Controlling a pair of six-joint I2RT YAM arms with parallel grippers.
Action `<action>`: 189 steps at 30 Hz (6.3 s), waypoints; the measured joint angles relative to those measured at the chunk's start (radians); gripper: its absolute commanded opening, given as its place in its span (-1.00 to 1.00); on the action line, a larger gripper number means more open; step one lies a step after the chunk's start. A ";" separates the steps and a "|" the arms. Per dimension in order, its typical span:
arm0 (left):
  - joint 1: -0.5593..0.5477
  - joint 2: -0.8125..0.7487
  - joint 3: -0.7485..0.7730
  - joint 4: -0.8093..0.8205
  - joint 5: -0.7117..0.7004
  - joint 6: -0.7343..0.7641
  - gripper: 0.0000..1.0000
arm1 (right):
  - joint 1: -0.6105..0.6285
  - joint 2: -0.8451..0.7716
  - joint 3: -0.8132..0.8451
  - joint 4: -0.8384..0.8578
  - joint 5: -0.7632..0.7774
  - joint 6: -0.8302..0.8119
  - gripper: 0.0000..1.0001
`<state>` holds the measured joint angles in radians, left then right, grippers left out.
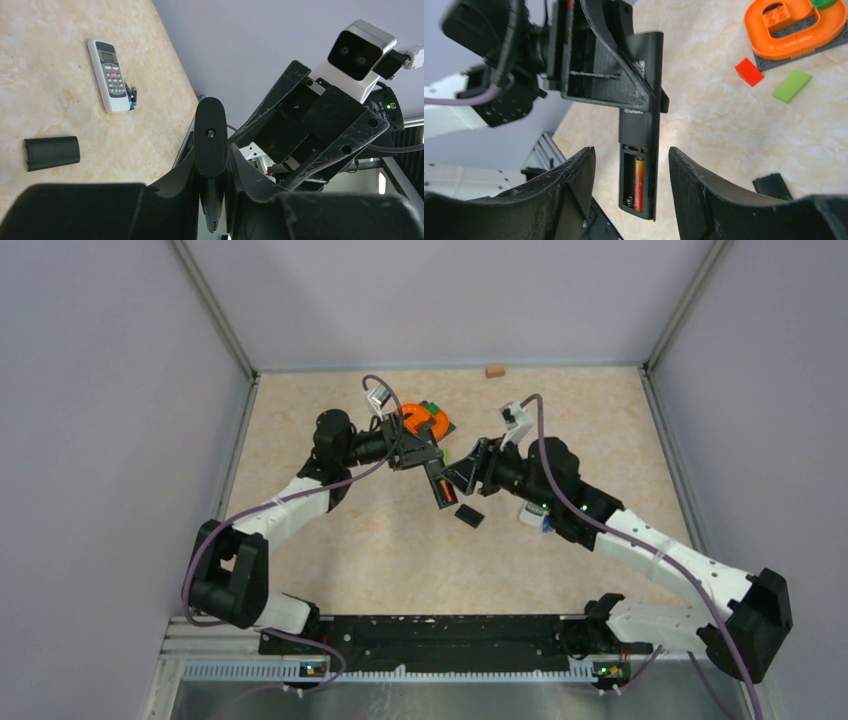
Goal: Load the batteries into the remote control
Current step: Load the battery into the remote control, then pick up the battery from the center of the board, then load the battery into the remote control.
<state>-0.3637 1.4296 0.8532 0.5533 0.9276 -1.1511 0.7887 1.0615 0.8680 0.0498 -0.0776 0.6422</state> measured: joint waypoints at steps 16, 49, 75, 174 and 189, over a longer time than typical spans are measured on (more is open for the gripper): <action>-0.001 0.000 0.000 0.002 0.001 0.020 -1.00 | 0.009 0.087 0.031 -0.148 -0.064 -0.118 0.01; 0.023 -0.070 -0.014 -0.193 -0.140 0.133 -1.00 | -0.179 0.006 0.008 -0.455 0.146 0.122 -0.21; 0.026 -0.073 -0.014 -0.293 -0.161 0.220 -1.00 | -0.480 0.229 -0.205 -0.658 0.445 0.268 -0.23; -0.045 0.036 -0.014 0.006 -0.051 -0.051 -1.00 | 0.296 0.105 0.122 -0.259 0.472 -0.237 -0.65; -0.044 0.036 -0.014 0.023 -0.054 -0.053 -1.00 | 0.301 0.080 0.155 -0.333 0.495 -0.201 0.01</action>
<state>-0.4076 1.4654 0.8391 0.5766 0.8738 -1.2037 1.0901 1.1412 1.0229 -0.2829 0.4171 0.4408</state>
